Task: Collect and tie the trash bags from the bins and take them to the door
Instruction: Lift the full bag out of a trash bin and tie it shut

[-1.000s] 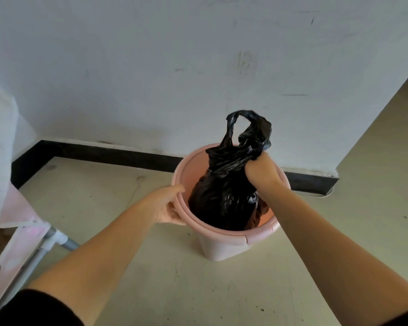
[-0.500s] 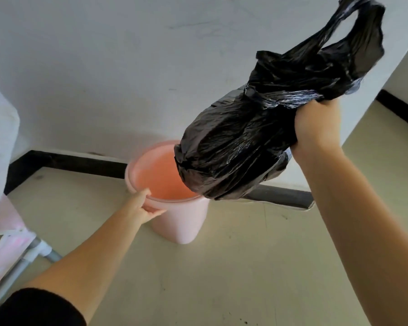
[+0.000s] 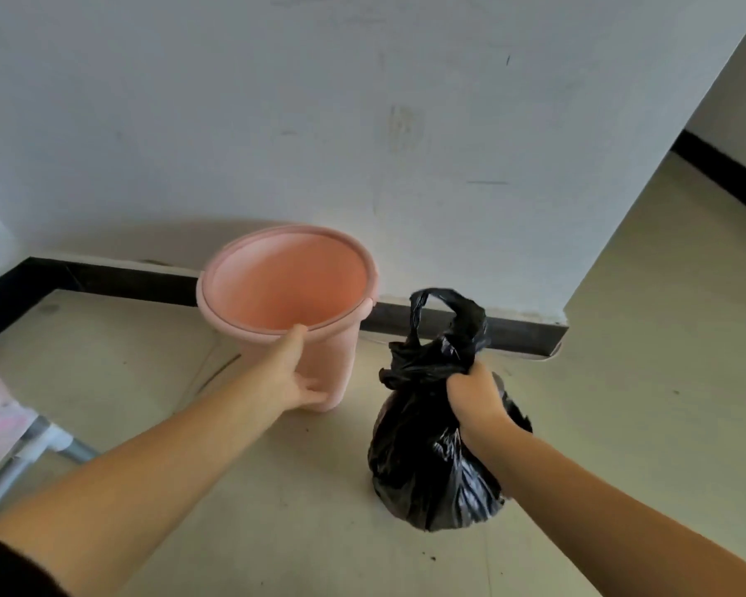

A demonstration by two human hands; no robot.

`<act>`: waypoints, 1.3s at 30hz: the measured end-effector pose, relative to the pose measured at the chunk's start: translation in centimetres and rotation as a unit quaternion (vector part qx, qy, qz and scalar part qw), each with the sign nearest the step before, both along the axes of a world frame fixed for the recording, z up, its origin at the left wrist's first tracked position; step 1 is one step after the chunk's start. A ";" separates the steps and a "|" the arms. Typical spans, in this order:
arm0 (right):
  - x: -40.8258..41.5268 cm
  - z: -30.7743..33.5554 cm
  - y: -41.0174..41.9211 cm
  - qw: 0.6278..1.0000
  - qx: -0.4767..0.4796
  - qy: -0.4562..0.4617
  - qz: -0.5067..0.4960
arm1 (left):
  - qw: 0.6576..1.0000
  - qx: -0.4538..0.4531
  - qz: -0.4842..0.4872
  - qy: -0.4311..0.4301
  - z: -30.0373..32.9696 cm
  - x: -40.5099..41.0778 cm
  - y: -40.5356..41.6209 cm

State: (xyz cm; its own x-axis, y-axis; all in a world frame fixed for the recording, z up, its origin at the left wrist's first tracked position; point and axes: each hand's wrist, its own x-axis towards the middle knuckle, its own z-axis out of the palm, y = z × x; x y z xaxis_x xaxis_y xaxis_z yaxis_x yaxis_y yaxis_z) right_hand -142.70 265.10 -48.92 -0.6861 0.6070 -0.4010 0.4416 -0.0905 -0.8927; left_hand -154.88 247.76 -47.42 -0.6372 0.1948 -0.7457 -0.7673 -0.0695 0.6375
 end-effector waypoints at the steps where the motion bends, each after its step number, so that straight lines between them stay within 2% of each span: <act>1: 0.3 -1.0 0.0 0.999 -0.034 -0.007 -0.010 | 0.998 -0.009 -0.059 -0.011 0.2 1.3 0.7; 4: 1.0 -2.2 0.1 0.994 -0.104 0.029 -0.028 | 0.982 -0.021 -0.178 -0.053 0.5 5.1 2.7; 7: 1.7 -1.3 -0.2 0.986 -0.135 0.078 0.065 | 0.968 0.009 -0.238 -0.078 0.9 6.4 3.8; 9: 2.2 -0.1 -0.2 0.970 -0.144 0.064 0.188 | 0.976 0.018 -0.214 -0.043 1.2 6.1 4.2; 11: 2.9 1.3 0.3 0.943 -0.114 0.004 0.312 | 0.987 0.013 -0.160 0.002 1.6 5.7 4.4; 13: 3.4 2.8 1.6 0.913 -0.080 -0.055 0.397 | 0.987 0.003 -0.153 0.041 2.3 5.3 4.4; 15: 3.7 4.0 3.2 0.898 -0.072 -0.071 0.427 | 0.974 -0.020 -0.203 0.093 3.4 5.0 4.1; 17: 3.9 5.2 4.1 0.908 -0.067 -0.062 0.408 | 0.941 -0.053 -0.292 0.161 4.5 4.7 3.5; 19: 3.7 6.0 4.2 0.926 0.007 -0.059 0.372 | 0.899 -0.073 -0.364 0.231 5.7 4.6 3.0; 21: 2.9 5.7 3.9 0.922 0.169 -0.071 0.340 | 0.859 -0.105 -0.407 0.292 6.8 4.4 2.6; 24: 2.0 5.0 3.9 0.869 0.424 -0.079 0.241 | 0.837 -0.136 -0.378 0.370 8.1 3.5 1.9; 25: 1.9 5.1 4.1 0.858 0.471 -0.059 0.195 | 0.833 -0.146 -0.347 0.406 8.4 3.1 1.7; 26: 1.8 5.3 4.3 0.865 0.479 -0.021 0.150 | 0.832 -0.148 -0.308 0.437 8.6 2.6 1.5; 27: 1.8 5.8 4.5 0.888 0.446 0.020 0.114 | 0.834 -0.146 -0.267 0.460 8.8 2.1 1.3; 29: 1.8 6.8 4.5 0.940 0.319 0.099 0.071 | 0.833 -0.137 -0.215 0.491 9.0 1.3 0.9; 31: 1.9 7.6 4.1 0.962 0.193 0.173 0.082 | 0.808 -0.155 -0.216 0.526 9.2 1.1 0.8; 33: 2.1 8.0 3.5 0.954 0.180 0.171 0.171 | 0.763 -0.200 -0.229 0.570 9.2 1.0 0.9; 35: 2.4 8.2 3.2 0.918 0.248 0.099 0.292 | 0.730 -0.249 -0.224 0.596 9.2 1.0 1.1; 37: 2.5 8.8 3.3 0.870 0.311 0.030 0.380 | 0.711 -0.303 -0.211 0.598 9.0 0.7 0.9; 39: 2.7 9.4 3.4 0.852 0.322 0.011 0.413 | 0.696 -0.359 -0.205 0.587 8.3 0.1 0.5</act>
